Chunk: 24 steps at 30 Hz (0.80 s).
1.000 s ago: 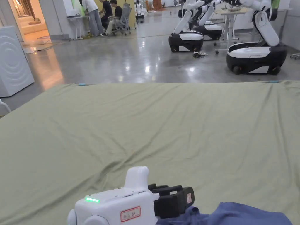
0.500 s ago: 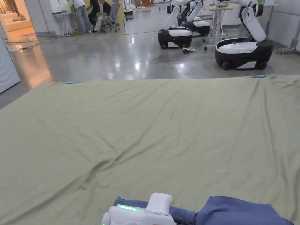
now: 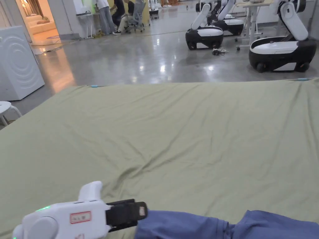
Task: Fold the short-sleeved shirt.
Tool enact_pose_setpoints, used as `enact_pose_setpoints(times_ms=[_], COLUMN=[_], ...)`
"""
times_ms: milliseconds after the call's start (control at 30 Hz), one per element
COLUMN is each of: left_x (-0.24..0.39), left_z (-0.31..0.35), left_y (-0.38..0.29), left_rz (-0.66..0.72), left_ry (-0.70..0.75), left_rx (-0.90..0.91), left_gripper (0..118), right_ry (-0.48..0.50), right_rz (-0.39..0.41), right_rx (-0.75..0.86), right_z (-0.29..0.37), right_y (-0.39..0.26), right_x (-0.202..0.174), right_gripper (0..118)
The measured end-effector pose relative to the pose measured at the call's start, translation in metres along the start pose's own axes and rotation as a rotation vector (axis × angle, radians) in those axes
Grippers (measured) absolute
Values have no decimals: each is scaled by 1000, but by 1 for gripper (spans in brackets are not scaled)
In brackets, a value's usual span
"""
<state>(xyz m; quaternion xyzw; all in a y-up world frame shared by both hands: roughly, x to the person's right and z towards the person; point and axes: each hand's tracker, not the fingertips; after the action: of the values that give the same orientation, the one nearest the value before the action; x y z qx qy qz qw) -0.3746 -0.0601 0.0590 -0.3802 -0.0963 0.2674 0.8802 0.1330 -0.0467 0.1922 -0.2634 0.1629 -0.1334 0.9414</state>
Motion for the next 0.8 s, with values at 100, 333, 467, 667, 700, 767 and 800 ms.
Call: enact_pose_setpoints(times_ms=[100, 333, 467, 667, 700, 767, 800], left_x=[-42, -58, -49, -28, -21, -18, -13], left_z=[-8, -79, -81, -31, -13, 8, 23], left_y=[-4, -48, -44, -31, -24, -4, 4], left_rz=[276, 494, 531, 414, 318, 135, 91], left_ry=[-200, -443, -423, -363, -306, -177, -137], left_rx=[2, -107, -76, 20, 68, 67, 70], left_gripper=[61, 45, 9, 9, 9, 9, 9], right_ry=[18, 16, 3, 9, 10, 18, 25], right_rz=[14, 93, 155, 132, 130, 134, 142], right_rx=[-10, -17, -20, -26, -28, -42, -48], right_z=[-2, 2, 8, 4, 4, 3, 2], right_y=[0, 6, 6, 6, 6, 6, 6], right_x=[-6, -25, -28, -23, -23, -22, -21], right_gripper=[0, 0, 0, 0, 0, 0, 0])
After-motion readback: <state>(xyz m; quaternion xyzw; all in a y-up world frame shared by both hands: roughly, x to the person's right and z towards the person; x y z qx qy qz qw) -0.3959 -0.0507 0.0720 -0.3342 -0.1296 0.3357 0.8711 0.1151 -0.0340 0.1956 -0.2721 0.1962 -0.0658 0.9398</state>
